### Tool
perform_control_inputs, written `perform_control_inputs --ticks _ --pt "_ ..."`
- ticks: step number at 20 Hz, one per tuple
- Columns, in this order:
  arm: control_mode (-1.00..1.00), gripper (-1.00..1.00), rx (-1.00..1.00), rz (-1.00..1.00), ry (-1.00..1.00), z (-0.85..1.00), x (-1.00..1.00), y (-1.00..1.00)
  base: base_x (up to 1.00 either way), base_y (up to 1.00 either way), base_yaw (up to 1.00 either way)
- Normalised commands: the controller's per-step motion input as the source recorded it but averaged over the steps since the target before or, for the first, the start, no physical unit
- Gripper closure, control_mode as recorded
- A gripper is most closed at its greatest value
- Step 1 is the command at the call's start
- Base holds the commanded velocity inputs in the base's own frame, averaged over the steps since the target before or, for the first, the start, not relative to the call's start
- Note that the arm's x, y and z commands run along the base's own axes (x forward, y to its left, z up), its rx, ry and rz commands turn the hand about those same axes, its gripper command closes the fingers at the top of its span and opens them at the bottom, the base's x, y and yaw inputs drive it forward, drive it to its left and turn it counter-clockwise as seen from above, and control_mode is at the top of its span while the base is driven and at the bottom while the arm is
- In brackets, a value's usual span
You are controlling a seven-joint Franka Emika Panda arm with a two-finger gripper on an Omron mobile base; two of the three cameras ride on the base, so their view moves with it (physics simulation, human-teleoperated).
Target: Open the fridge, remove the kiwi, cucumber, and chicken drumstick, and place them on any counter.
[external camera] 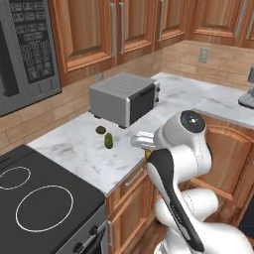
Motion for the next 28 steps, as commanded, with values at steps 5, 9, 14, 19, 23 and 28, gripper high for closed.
perform_control_inputs --ticks 5,9,14,19,23,28 --pt "-1.00 1.00 0.00 0.05 0.03 -0.03 0.13 0.11 0.59 0.38 0.20" --pt "-1.00 1.00 -0.01 0.25 0.15 -0.46 0.93 0.30 0.00 0.00 0.00" --pt "-1.00 1.00 -0.01 0.21 0.18 -0.95 1.00 0.29 0.00 0.00 0.00" --pt "-1.00 1.00 0.00 0.15 0.03 -0.99 0.99 0.27 0.00 0.00 0.00" --pt "-1.00 1.00 0.00 0.10 -0.01 -0.64 0.99 0.63 0.00 0.00 0.00" --pt "-1.00 1.00 0.00 0.05 -0.06 -0.23 0.84 0.67 0.00 0.00 0.00"
